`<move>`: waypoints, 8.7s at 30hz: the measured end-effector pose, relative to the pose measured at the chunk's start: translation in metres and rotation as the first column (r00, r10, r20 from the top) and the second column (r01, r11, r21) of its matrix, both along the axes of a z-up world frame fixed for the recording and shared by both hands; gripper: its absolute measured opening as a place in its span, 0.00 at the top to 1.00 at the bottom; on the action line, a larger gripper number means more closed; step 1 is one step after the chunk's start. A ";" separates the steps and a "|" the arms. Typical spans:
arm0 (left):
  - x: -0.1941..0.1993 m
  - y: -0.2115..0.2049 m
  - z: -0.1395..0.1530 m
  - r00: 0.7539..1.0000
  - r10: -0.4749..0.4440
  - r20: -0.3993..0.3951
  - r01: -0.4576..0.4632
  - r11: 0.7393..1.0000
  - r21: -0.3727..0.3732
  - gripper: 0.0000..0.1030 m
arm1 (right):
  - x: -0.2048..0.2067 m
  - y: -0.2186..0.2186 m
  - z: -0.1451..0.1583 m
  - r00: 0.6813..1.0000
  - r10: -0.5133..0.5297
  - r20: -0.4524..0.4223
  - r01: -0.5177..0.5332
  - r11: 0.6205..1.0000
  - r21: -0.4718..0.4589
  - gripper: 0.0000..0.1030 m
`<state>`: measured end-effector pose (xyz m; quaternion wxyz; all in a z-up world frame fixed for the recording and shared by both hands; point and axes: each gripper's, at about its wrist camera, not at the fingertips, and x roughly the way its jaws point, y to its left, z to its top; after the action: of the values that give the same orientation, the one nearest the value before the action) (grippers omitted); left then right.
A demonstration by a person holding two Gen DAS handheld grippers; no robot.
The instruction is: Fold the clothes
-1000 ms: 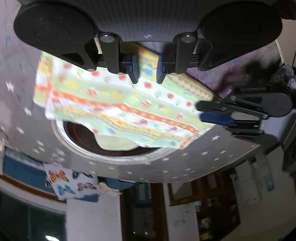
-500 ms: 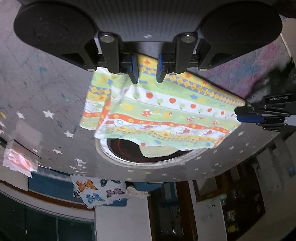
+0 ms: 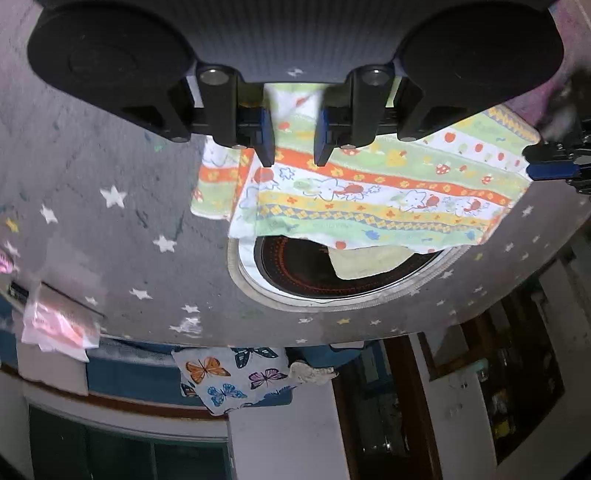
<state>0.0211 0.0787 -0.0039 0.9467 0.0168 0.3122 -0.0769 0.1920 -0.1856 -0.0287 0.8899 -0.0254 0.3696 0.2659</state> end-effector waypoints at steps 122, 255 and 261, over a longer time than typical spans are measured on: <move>0.055 0.075 -0.004 0.902 0.233 -0.365 -0.418 0.686 -0.596 0.89 | -0.009 0.024 0.001 0.997 0.013 0.077 -0.012 1.000 -0.019 0.81; 0.096 -0.159 0.002 0.994 -0.040 -0.099 0.036 0.998 -0.046 0.00 | -0.057 -0.173 -0.014 0.856 -0.511 0.082 0.504 0.859 0.095 0.17; 0.089 -0.155 0.006 0.996 -0.033 -0.082 0.029 0.998 -0.051 0.00 | -0.070 -0.169 -0.011 0.852 -0.516 0.092 0.506 0.855 0.110 0.12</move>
<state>0.1102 -0.0765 0.0022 0.9317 -0.0050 0.3491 -0.1000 0.1221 -0.3543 -0.0401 0.9492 0.0945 0.2983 0.0326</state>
